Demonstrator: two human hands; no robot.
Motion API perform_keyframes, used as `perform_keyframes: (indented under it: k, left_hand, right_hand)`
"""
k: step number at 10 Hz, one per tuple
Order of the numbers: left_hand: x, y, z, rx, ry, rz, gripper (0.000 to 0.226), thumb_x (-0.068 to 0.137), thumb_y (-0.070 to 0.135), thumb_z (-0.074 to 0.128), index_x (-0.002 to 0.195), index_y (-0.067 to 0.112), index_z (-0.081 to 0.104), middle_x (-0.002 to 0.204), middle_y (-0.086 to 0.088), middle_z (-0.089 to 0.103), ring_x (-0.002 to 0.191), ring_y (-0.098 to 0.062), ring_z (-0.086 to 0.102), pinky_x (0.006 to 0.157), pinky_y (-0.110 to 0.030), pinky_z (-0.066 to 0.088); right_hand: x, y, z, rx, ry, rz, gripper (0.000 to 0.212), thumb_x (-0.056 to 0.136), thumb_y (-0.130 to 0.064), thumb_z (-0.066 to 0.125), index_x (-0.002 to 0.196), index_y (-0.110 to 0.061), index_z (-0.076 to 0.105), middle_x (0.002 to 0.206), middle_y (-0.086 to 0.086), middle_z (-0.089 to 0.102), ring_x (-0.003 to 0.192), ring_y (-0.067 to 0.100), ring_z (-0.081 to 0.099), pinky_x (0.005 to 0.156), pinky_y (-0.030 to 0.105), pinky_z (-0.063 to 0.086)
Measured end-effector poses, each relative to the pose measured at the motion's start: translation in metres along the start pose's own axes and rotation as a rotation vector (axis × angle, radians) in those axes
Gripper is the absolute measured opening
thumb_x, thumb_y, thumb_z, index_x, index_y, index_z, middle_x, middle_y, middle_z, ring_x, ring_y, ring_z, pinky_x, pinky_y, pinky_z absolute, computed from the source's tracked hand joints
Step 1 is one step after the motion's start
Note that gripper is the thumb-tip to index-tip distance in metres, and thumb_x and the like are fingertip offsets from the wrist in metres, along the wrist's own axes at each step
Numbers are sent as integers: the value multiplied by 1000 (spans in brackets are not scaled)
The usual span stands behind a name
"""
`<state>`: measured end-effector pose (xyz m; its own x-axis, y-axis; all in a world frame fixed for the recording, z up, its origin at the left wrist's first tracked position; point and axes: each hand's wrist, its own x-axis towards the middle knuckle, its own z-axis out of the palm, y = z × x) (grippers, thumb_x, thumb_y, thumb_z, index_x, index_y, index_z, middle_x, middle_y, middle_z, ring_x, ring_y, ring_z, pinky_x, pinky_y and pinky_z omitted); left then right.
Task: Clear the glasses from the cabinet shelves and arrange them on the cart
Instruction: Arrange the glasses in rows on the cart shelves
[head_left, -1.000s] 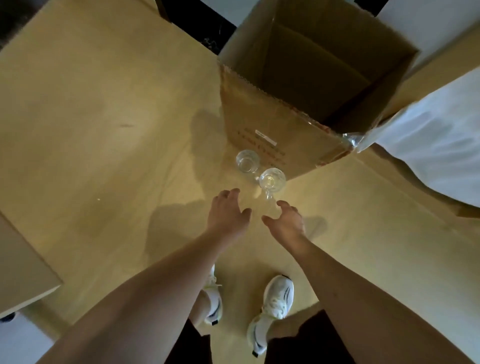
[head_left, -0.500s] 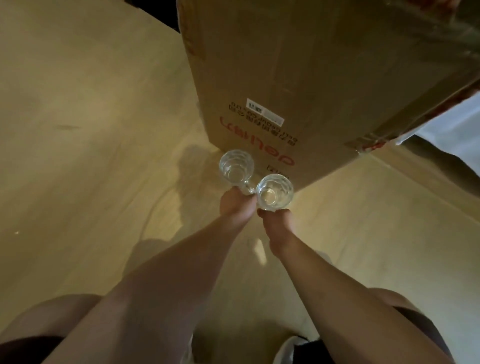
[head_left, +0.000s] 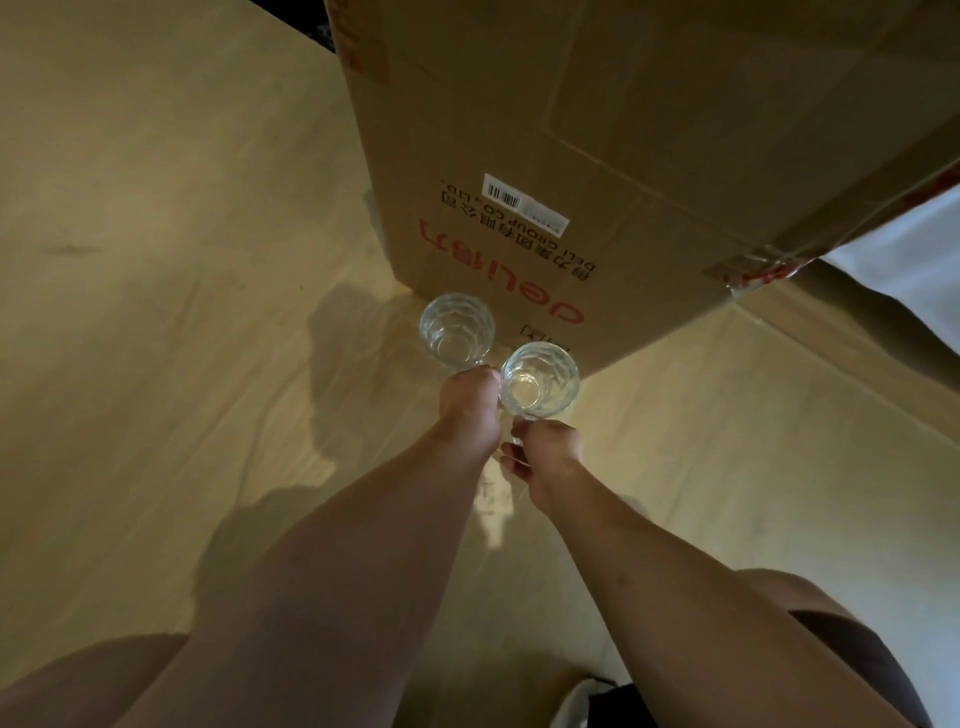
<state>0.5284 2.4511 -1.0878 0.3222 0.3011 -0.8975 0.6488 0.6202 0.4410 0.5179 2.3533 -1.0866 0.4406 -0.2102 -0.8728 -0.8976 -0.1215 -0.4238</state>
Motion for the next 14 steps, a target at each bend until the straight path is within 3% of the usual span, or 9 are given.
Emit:
perform_keyframes:
  k: [1, 3, 5, 6, 8, 9, 11, 12, 14]
  left_hand:
    - [6, -8, -3, -51, 34, -6, 17, 95, 16, 56, 78, 19, 54, 75, 2, 52, 62, -12, 48, 56, -27, 41]
    - [-4, -31, -4, -61, 191, 94, 15, 94, 22, 56, 103, 14, 67, 91, -4, 65, 81, -23, 60, 79, -38, 52]
    - [-23, -34, -15, -131, 206, 129, 13, 100, 19, 53, 97, 12, 63, 75, 0, 63, 62, -16, 57, 59, -28, 48]
    - [-45, -33, -30, -89, 127, 72, 17, 103, 21, 53, 99, 8, 62, 78, -3, 60, 62, -15, 52, 64, -31, 49]
    - [-137, -20, -61, 164, 109, -29, 24, 104, 29, 55, 114, 9, 62, 91, -3, 67, 67, -18, 56, 94, -42, 56]
    - [-207, 1, -59, 215, 90, -55, 21, 105, 28, 54, 110, 10, 61, 88, -2, 66, 63, -16, 54, 96, -44, 57]
    - [-364, 57, -40, 306, 107, -80, 28, 107, 29, 49, 92, 7, 58, 80, -3, 59, 56, -16, 50, 86, -44, 58]
    - [-438, 90, -27, 391, 107, -73, 34, 107, 24, 48, 76, 11, 54, 73, -2, 51, 54, -16, 43, 61, -33, 53]
    - [-563, 159, 10, 559, 24, 61, 30, 106, 33, 44, 84, 17, 57, 73, 3, 52, 59, -14, 46, 57, -29, 46]
  right_hand:
    - [2, 5, -2, -50, 31, -66, 8, 95, -12, 66, 89, -6, 67, 88, 10, 70, 57, 19, 66, 70, 39, 62]
    - [0, 13, -1, -52, 34, -117, 10, 97, -8, 56, 89, -6, 62, 94, 14, 68, 74, 30, 73, 76, 46, 63]
    - [-18, 23, 0, -38, 25, -104, 15, 93, -14, 60, 94, -1, 67, 84, 11, 72, 70, 29, 76, 75, 48, 63]
    - [-42, 29, -9, -11, 25, -33, 13, 94, -18, 63, 93, -6, 67, 83, 8, 69, 58, 23, 73, 72, 47, 64]
    - [-120, 39, -66, 28, 7, 122, 12, 97, -24, 64, 99, -13, 65, 94, 9, 73, 67, 25, 73, 69, 42, 64]
    - [-175, 19, -103, 1, -6, 116, 11, 98, -27, 63, 98, -16, 63, 91, 8, 74, 63, 27, 68, 66, 43, 64]
    - [-301, -46, -171, 3, -11, 70, 14, 94, -26, 64, 95, -12, 64, 79, 6, 59, 57, 26, 68, 60, 37, 61]
    - [-359, -82, -205, -2, -10, 39, 18, 91, -24, 65, 81, -10, 59, 77, 7, 57, 56, 26, 64, 56, 31, 54]
    - [-462, -155, -273, 42, -10, -92, 23, 90, -23, 73, 84, -12, 53, 65, 4, 47, 48, 15, 43, 43, 21, 38]
